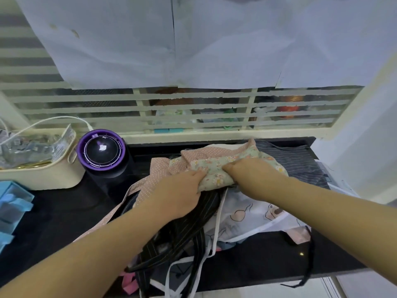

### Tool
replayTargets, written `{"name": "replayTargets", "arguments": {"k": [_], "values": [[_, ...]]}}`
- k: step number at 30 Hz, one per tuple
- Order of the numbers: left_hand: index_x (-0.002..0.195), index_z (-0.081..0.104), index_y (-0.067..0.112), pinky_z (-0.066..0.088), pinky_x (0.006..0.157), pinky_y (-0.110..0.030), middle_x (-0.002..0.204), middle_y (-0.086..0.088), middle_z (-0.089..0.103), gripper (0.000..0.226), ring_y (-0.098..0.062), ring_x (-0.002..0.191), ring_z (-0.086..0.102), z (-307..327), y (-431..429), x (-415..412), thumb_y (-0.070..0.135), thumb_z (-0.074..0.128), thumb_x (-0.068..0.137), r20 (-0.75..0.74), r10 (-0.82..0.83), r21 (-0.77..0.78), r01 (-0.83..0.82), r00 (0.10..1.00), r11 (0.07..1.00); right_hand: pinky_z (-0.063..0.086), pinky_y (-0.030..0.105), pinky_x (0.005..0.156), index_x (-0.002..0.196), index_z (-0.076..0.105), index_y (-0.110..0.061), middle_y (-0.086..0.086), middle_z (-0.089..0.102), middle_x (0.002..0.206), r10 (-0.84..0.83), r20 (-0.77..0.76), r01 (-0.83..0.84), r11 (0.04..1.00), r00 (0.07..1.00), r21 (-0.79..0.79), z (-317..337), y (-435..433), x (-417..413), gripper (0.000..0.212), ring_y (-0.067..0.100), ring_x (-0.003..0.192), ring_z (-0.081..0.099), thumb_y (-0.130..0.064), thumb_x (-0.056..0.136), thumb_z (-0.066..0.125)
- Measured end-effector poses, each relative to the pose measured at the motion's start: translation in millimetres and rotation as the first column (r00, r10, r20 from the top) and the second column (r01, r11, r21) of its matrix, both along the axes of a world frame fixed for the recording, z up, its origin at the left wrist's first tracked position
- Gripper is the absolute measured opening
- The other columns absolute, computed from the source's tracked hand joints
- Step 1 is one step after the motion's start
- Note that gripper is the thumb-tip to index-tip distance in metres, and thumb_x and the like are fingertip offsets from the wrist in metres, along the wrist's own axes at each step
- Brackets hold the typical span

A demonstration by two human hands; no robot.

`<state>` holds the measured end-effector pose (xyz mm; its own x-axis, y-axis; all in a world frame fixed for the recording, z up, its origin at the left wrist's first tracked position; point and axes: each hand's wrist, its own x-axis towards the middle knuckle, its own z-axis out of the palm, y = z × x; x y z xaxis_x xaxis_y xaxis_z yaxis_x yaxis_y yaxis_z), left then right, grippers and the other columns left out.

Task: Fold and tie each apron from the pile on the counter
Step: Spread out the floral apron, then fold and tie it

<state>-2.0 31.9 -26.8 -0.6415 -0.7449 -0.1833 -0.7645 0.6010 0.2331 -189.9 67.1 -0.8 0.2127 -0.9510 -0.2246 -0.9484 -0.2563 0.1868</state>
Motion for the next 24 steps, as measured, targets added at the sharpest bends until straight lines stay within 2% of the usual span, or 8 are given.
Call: {"name": "replayTargets", "arguments": {"k": [4,7,11,13,15,17,19,24], "values": [[0.154,0.007,0.03,0.02,0.117,-0.035,0.16,0.01,0.013,0.059,-0.017,0.144,0.022,23.0,10.4,9.7,0.021,0.031,0.1,0.102,-0.136,0.114,0.124,0.985,0.986,0.045,0.047,0.078,0.116,0.056,-0.016,0.002,0.061,0.099,0.017,-0.1,-0.004,0.991,0.995,0.133,32.9,23.6,11.7,0.034,0.021,0.078,0.051,0.0,0.088,0.046],[0.153,-0.006,0.027,0.002,0.121,-0.04,0.16,0.01,-0.01,0.066,-0.014,0.148,0.0,8.2,21.4,14.9,0.015,0.029,0.098,0.182,-0.286,0.351,0.209,0.941,0.913,0.045,0.048,0.084,0.115,0.061,-0.012,0.01,0.064,0.102,0.108,-0.106,-0.076,0.96,0.988,0.268,21.1,41.5,16.4,0.027,0.033,0.096,0.059,-0.009,0.091,0.05],[0.153,0.014,0.021,0.014,0.118,-0.034,0.159,0.003,0.01,0.062,-0.016,0.146,0.013,-29.4,23.9,3.0,0.01,0.032,0.094,0.177,-0.334,0.632,0.153,0.926,0.76,0.034,0.021,0.053,0.094,0.059,-0.008,-0.001,0.045,0.076,-0.025,0.014,0.012,0.823,1.0,0.568,-9.3,44.1,10.2,0.019,0.019,0.07,0.049,0.003,0.086,0.047],[0.121,0.047,0.016,0.039,0.086,-0.032,0.125,-0.007,0.049,0.032,-0.02,0.103,0.049,-41.4,10.9,-4.8,0.01,0.036,0.092,0.189,-0.283,0.693,0.077,0.94,0.717,0.035,0.022,0.055,0.084,0.055,-0.01,-0.001,0.047,0.075,-0.147,0.084,0.063,0.781,0.986,0.622,-22.8,30.0,-3.0,0.013,0.016,0.066,0.046,0.0,0.084,0.047],[0.093,0.047,0.014,0.032,0.061,-0.029,0.088,-0.006,0.048,0.009,-0.016,0.066,0.039,-47.3,-9.5,-8.4,0.012,0.04,0.09,0.216,-0.177,0.674,-0.016,0.96,0.739,0.048,0.028,0.069,0.088,0.053,-0.019,-0.001,0.054,0.086,-0.247,0.102,0.115,0.728,0.963,0.676,-32.1,11.5,-18.5,0.014,0.02,0.084,0.055,-0.006,0.082,0.053],[0.084,0.048,0.015,0.034,0.06,-0.027,0.081,-0.001,0.046,0.009,-0.012,0.061,0.037,-45.3,-30.9,-6.2,0.017,0.043,0.092,0.213,-0.059,0.667,-0.1,0.975,0.739,0.053,0.04,0.088,0.107,0.054,-0.02,0.002,0.059,0.102,-0.338,0.095,0.169,0.67,0.936,0.723,-39.8,-5.8,-36.7,0.029,0.024,0.1,0.059,-0.011,0.079,0.058],[0.082,0.049,0.015,0.04,0.067,-0.029,0.083,0.001,0.049,0.015,-0.011,0.066,0.041,-43.1,-51.6,1.6,0.022,0.046,0.095,0.217,-0.028,0.644,-0.121,0.976,0.756,0.049,0.048,0.097,0.117,0.053,-0.017,0.008,0.062,0.111,-0.511,0.156,0.223,0.603,0.846,0.766,-44.4,-20.7,-59.1,0.045,0.023,0.103,0.061,-0.013,0.074,0.063],[0.072,0.043,0.017,0.034,0.063,-0.028,0.074,0.006,0.048,0.033,-0.011,0.067,0.044,-55.8,-75.5,27.9,0.038,0.046,0.098,0.126,0.036,0.45,-0.09,0.991,0.888,0.031,0.049,0.112,0.123,0.057,-0.008,0.006,0.059,0.13,-0.853,0.334,0.198,0.436,0.4,0.878,-57.8,-28.6,-112.0,0.048,0.024,0.126,0.051,-0.019,0.08,0.073]]}}
